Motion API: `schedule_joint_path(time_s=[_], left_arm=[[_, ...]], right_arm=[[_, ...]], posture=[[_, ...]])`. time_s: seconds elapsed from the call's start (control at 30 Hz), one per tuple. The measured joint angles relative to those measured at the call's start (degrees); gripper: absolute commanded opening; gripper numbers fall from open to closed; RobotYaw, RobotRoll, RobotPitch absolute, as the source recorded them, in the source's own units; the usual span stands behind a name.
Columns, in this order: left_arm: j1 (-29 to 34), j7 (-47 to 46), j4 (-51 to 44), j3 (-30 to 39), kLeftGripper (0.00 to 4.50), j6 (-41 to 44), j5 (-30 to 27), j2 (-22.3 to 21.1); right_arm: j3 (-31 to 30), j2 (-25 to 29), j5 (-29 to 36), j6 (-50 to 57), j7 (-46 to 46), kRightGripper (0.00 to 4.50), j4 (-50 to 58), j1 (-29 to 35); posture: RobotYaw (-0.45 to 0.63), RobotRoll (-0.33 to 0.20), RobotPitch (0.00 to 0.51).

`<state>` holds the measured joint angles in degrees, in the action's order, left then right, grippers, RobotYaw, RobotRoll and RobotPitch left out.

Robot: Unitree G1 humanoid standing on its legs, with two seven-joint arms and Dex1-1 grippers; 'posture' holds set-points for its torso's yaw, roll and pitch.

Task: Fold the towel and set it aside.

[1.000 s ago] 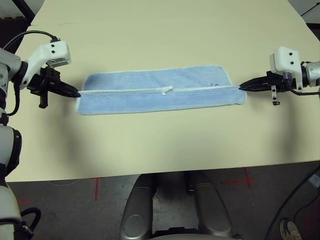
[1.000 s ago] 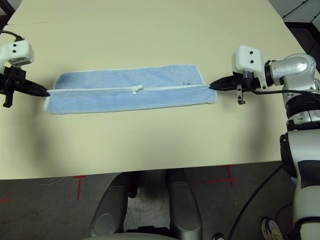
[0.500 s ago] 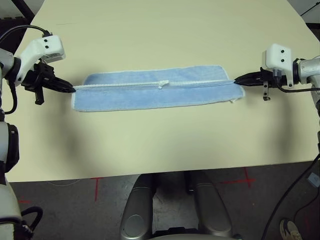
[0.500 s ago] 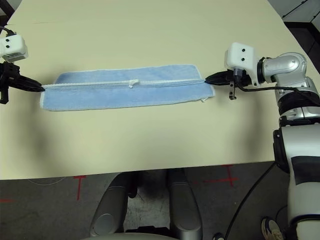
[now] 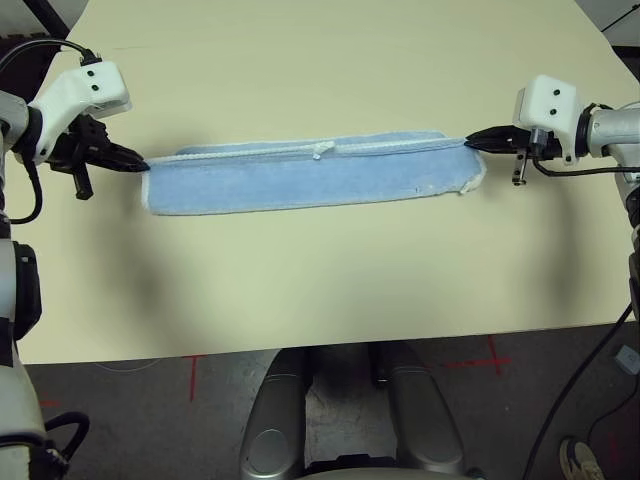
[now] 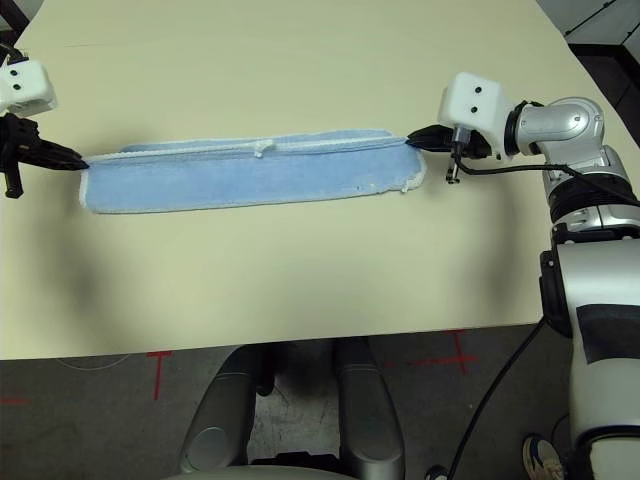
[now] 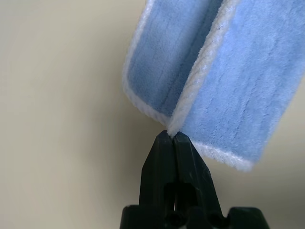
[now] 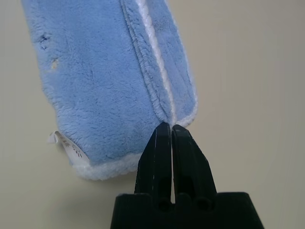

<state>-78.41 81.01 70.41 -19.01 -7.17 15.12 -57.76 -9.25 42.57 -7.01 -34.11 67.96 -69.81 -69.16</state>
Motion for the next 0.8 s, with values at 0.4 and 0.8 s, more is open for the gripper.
schedule_joint_path(time_s=[0.4, 0.8], left_arm=[[-1.08, -3.32, 0.62, 0.37, 0.03, -1.22, 1.88, 1.29], [-1.08, -8.11, 2.21, 1.05, 0.03, -2.87, 3.18, 2.77]], right_arm=[[0.0, -0.28, -2.02, -0.27, -3.82, 0.0, -0.28, 0.0], [-0.64, -1.28, -5.81, -0.4, -10.27, 0.0, -0.76, -1.03]], posture=[[0.06, 0.0, 0.32], [0.05, 0.0, 0.325]])
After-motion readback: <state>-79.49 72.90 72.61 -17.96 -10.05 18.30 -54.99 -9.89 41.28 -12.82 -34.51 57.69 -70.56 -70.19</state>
